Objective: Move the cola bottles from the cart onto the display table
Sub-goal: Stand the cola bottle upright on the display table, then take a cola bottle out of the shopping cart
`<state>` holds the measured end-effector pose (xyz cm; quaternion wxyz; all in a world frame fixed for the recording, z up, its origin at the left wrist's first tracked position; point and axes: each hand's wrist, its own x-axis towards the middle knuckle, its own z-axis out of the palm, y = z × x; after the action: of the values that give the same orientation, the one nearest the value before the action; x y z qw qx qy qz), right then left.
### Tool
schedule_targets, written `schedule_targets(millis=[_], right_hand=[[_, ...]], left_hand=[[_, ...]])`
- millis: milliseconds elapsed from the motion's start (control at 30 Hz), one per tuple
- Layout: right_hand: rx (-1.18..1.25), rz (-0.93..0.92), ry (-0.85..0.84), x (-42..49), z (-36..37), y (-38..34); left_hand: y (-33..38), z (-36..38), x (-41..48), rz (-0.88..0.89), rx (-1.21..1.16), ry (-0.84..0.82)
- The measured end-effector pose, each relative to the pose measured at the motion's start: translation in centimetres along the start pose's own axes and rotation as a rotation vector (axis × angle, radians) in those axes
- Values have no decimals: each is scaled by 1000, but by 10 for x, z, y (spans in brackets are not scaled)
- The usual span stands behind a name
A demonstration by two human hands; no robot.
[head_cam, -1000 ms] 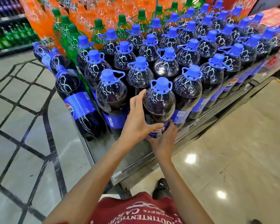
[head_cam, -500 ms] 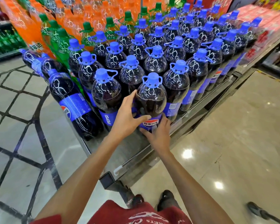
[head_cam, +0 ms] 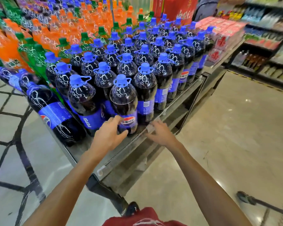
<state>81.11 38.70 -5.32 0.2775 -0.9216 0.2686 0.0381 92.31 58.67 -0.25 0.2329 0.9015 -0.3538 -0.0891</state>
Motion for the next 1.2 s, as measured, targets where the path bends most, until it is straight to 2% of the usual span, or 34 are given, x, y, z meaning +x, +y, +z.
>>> schedule_targets(millis=[167, 233, 367, 767, 967, 1200], right_hand=[[-215, 139, -172, -54, -38, 51], [-256, 172, -181, -84, -53, 71], [-300, 248, -135, -148, -79, 113], [-278, 560, 47, -327, -139, 226], [-241, 714, 110, -439, -137, 266], [-133, 963, 123, -552, -140, 317]], left_hand=[[55, 13, -2, 107, 345, -279], [85, 23, -5, 184, 486, -356], [148, 46, -20, 332, 699, -404], [354, 110, -93, 728, 609, -420], [440, 178, -152, 862, 690, -469], [527, 232, -218, 1189, 729, -541]])
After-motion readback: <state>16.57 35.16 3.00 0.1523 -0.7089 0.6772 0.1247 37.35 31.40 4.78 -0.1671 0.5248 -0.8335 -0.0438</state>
